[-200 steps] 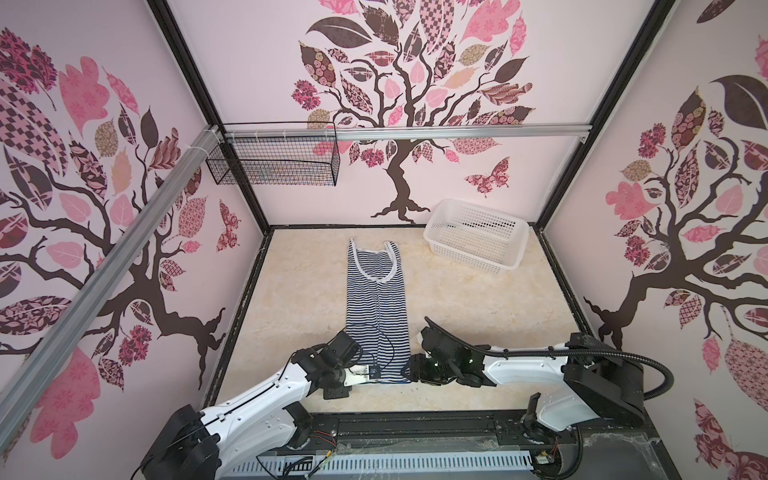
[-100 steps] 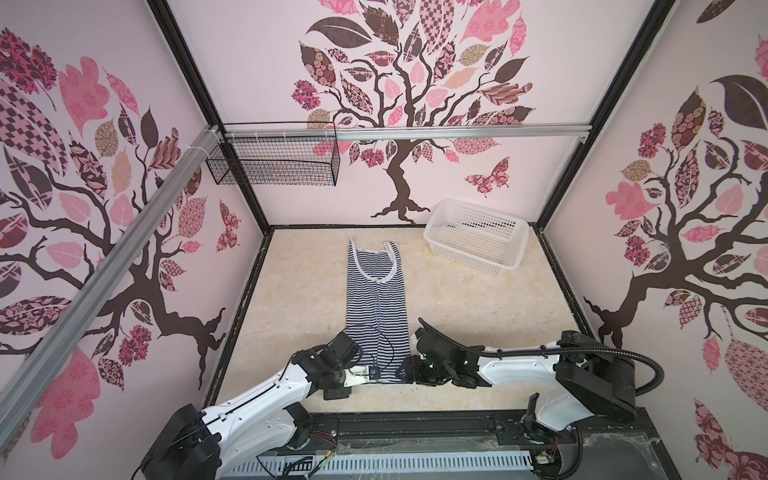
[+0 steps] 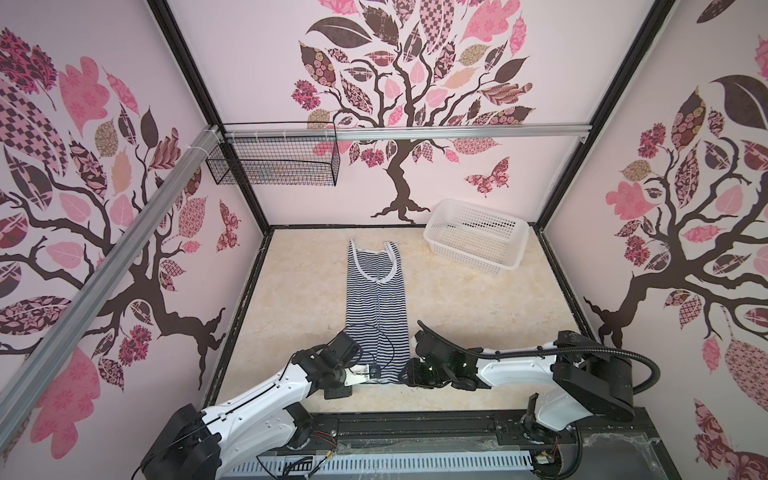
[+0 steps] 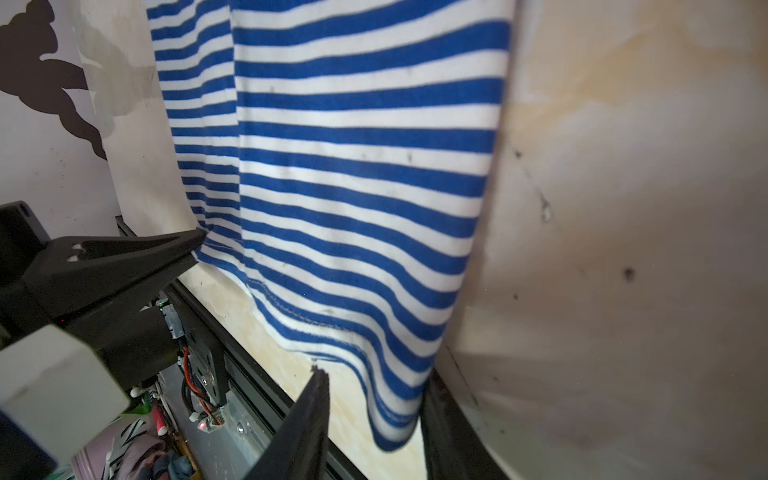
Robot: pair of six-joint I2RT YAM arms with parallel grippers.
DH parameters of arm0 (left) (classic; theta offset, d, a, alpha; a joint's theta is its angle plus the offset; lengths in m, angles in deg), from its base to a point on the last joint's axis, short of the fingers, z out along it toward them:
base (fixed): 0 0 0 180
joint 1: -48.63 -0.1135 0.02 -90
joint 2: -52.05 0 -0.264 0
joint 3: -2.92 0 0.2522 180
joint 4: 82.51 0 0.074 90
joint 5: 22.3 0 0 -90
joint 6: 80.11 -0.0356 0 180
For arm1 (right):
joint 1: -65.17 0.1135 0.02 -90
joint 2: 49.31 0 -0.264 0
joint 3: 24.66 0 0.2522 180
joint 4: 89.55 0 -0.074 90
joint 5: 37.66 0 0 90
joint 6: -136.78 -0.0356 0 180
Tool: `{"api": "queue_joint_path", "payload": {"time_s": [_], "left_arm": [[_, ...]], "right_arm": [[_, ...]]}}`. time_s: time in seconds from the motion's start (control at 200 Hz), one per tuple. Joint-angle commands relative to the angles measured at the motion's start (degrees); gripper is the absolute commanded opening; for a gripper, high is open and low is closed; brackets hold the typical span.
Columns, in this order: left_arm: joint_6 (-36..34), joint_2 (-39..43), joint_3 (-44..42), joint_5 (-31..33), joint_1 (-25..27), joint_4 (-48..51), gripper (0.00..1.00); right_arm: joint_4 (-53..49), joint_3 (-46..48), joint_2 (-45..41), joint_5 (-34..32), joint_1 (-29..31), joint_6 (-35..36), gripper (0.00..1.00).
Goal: Fold and stack the tank tops
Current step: 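Pinch both hem corners with the left and right grippers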
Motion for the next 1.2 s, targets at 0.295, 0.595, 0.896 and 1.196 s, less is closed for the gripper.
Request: {"api": "queue_joint_path", "payload": {"time_s": [0.295,0.595,0.896,1.196], "left_arm": [[1.2,-0.46,0.12,-1.28,0.14,-0.77,0.0],[1.21,0.31,1.85,-1.98,0.11,2.3,0.0],[1.37,4.57,6.35,-4.58,0.16,10.27,0.0],[1.52,10.22,10.15,-6.34,0.17,18.79,0.0]], "right_arm": [[-3.17,1.3,-0.87,-0.49,0.54,-0.42,0.17],[-4.95,0.87,-2.49,-1.23,0.54,0.6,0.0],[-9.54,0.46,-8.7,-1.58,1.29,1.67,0.0],[-15.77,-1.06,-14.83,-4.26,4.57,0.0,0.0]]}}
